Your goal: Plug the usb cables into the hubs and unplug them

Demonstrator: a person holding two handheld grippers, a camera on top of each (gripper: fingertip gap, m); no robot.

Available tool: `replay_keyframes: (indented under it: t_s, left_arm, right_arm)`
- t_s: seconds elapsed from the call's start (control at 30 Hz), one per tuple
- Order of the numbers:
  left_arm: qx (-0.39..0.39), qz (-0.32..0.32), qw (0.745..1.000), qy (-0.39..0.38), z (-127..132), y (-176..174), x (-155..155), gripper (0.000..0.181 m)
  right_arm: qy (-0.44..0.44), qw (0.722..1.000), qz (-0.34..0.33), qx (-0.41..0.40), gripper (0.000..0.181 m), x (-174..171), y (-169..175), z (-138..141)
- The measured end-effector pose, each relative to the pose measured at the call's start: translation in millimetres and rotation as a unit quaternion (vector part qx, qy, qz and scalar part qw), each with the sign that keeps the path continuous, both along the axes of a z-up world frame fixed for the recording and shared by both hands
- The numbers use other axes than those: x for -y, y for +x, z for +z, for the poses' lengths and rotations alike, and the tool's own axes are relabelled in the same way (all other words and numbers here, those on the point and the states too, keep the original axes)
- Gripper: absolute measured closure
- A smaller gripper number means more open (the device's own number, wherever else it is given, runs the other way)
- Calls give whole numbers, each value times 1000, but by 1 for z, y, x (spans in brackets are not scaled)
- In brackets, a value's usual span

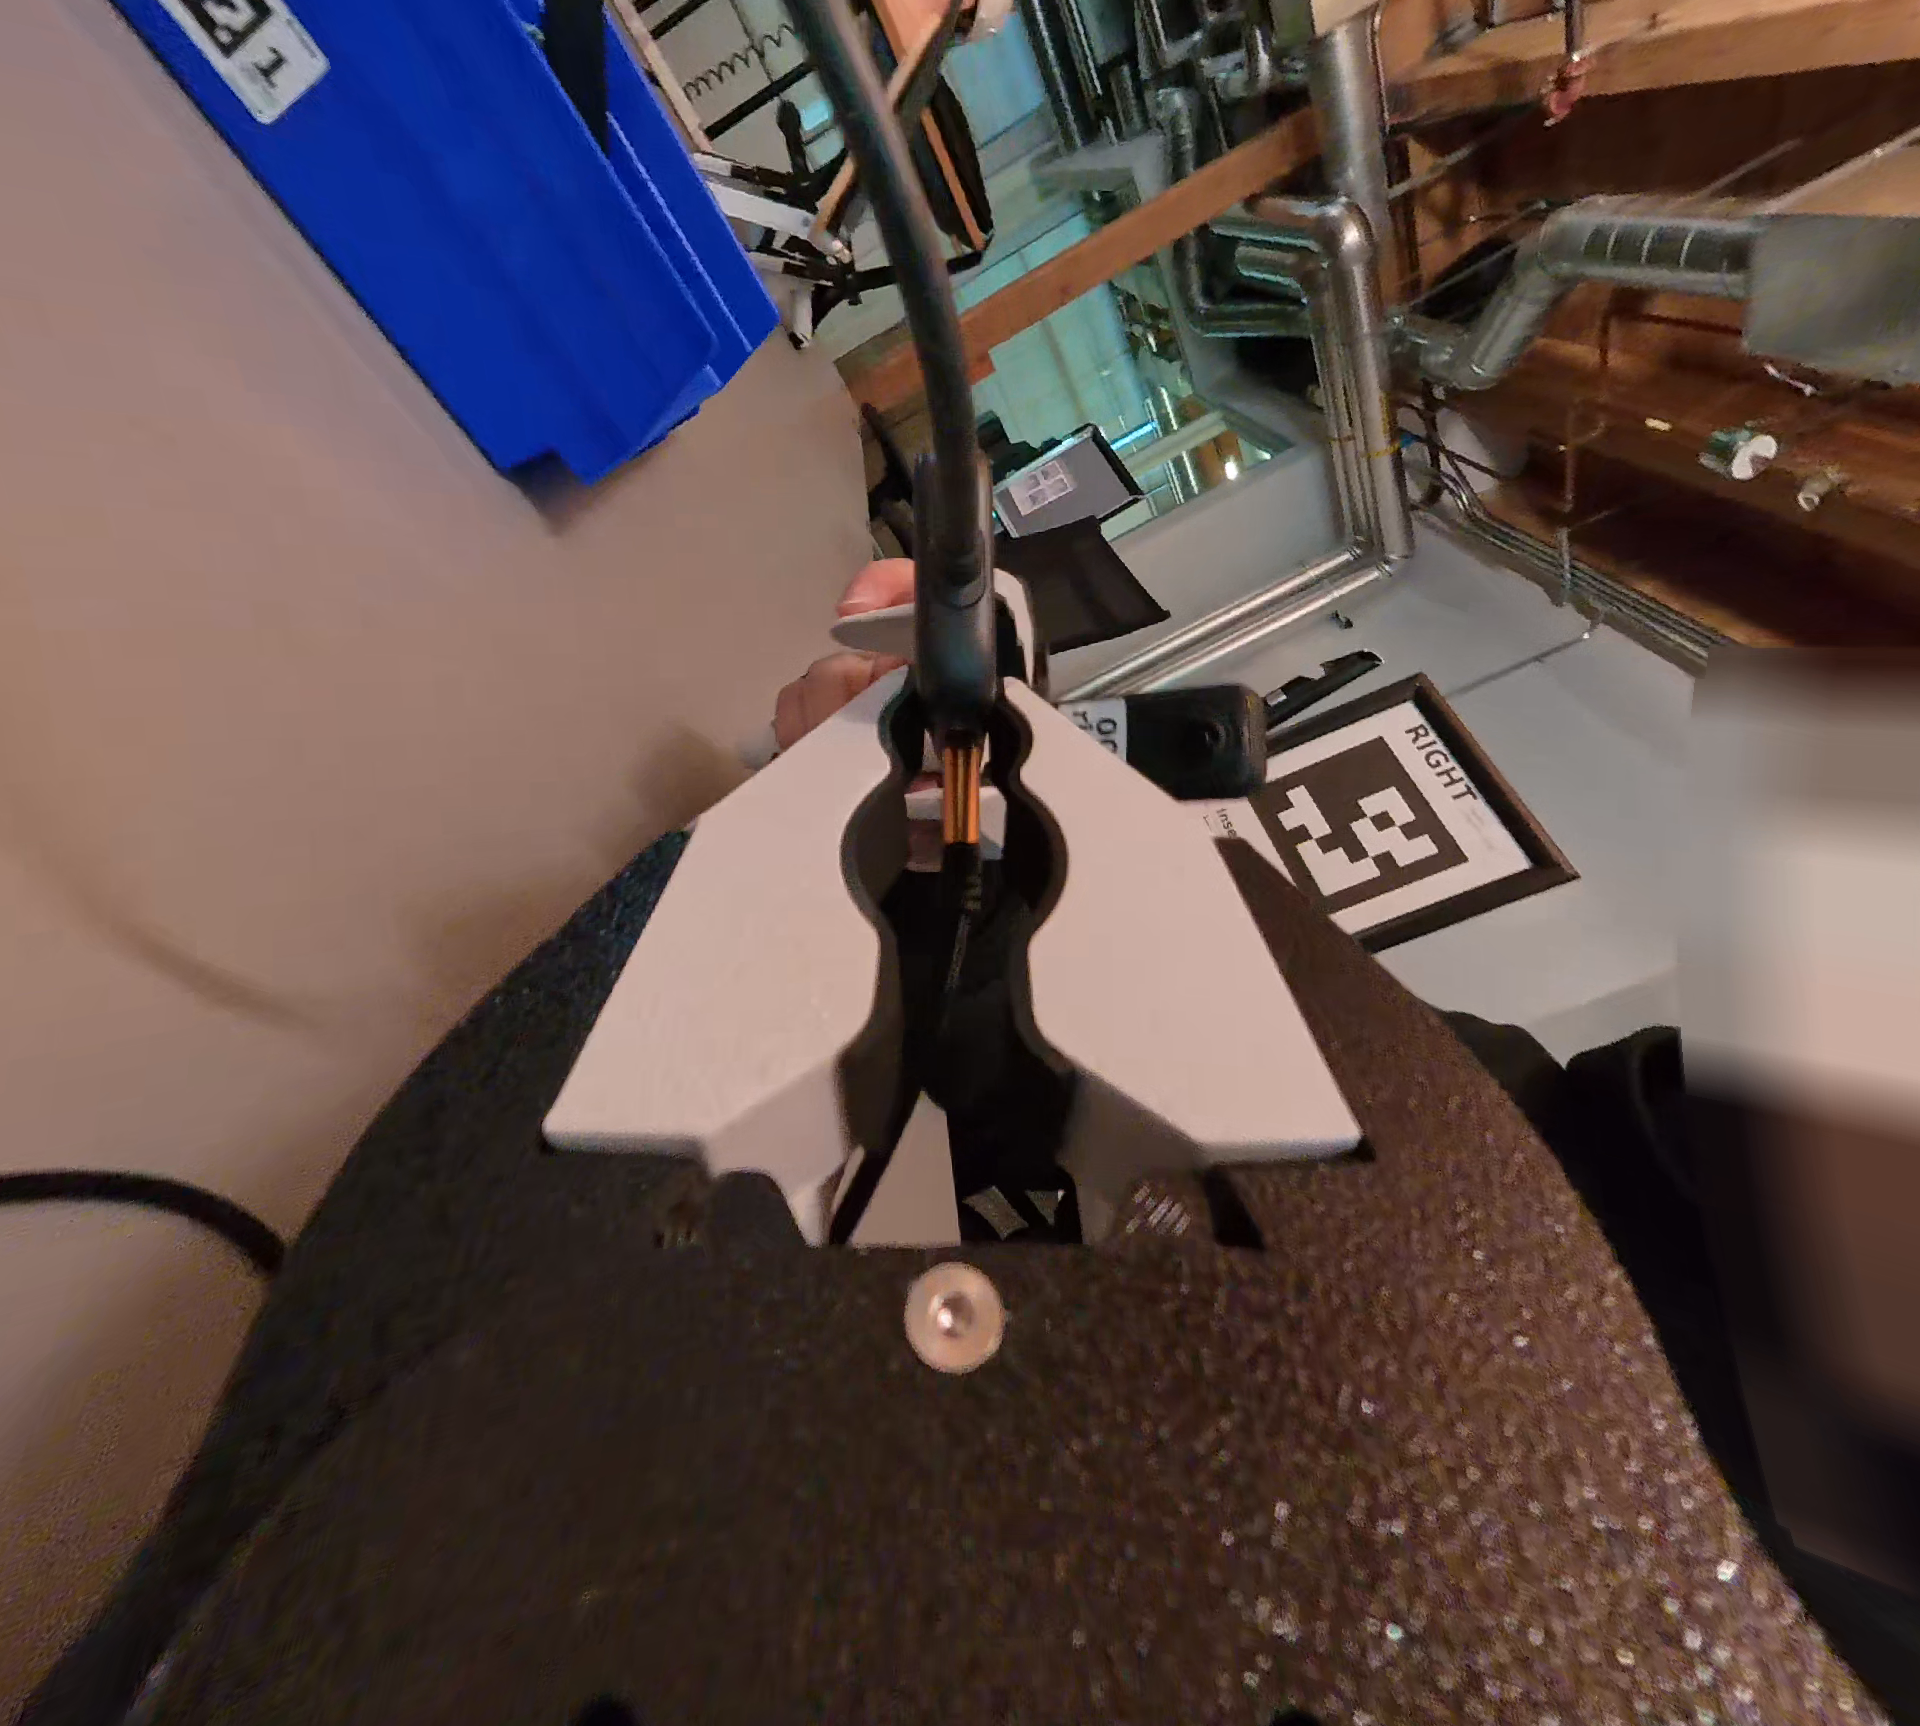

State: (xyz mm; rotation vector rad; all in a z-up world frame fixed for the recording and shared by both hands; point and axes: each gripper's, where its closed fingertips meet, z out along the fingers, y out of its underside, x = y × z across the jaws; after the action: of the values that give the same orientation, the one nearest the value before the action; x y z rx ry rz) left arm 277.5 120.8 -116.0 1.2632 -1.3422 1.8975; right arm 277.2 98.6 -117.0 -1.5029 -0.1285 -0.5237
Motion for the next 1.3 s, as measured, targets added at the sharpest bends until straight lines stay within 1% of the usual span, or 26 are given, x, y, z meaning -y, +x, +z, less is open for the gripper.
replay_keyframes:
  t_s: [0.03, 0.1, 0.17, 0.27, 0.37, 0.53, 0.63, 0.73, 0.9, 1.1, 1.2, 1.3]
  left_arm:
    - [-7, 6, 1000, 3, -2, 1, -3, 172]
    - [-15, 11, 1000, 0, -3, 3, -6, 172]
    - [-16, 10, 1000, -7, -3, 3, -6, 172]
    - [-13, 0, 1000, -26, 2, 1, -5, 171]
    - [-16, 4, 999, -29, 2, 2, -4, 172]
    - [-21, 20, 999, -27, 4, 5, -4, 172]
    - [-25, 18, 999, -35, 6, 5, -4, 172]
    - [-27, 20, 999, -34, 5, 5, -5, 171]
    - [-24, 14, 999, -39, 9, 3, -4, 172]
    - [-20, 2, 999, -32, 9, 0, 1, 171]
    - [-19, 15, 999, -35, 12, 3, 1, 172]
    - [14, 38, 999, -1, 15, 6, 0, 167]
  right_arm:
    - [-10, 1000, -15, 21, 135, -1, 1, -2]
    - [-30, 998, -31, 48, 136, -3, 3, -8]
    - [-31, 997, -36, 54, 136, -4, 3, -8]
    - [-3, 1000, -19, 7, 134, -3, 1, -3]
    - [19, 999, -6, -27, 136, -2, 0, 2]
    - [23, 999, -12, -48, 136, -2, 3, 2]
    - [43, 998, -9, -51, 136, -2, 2, 5]
    - [38, 998, -18, -47, 136, -3, 4, 3]
    - [30, 999, -33, -12, 136, -2, 2, 5]
    - [40, 998, -23, -29, 136, -2, -1, 6]
    - [26, 998, -35, -36, 136, -3, 2, 6]
    - [32, 998, -52, -19, 135, -2, 1, 10]
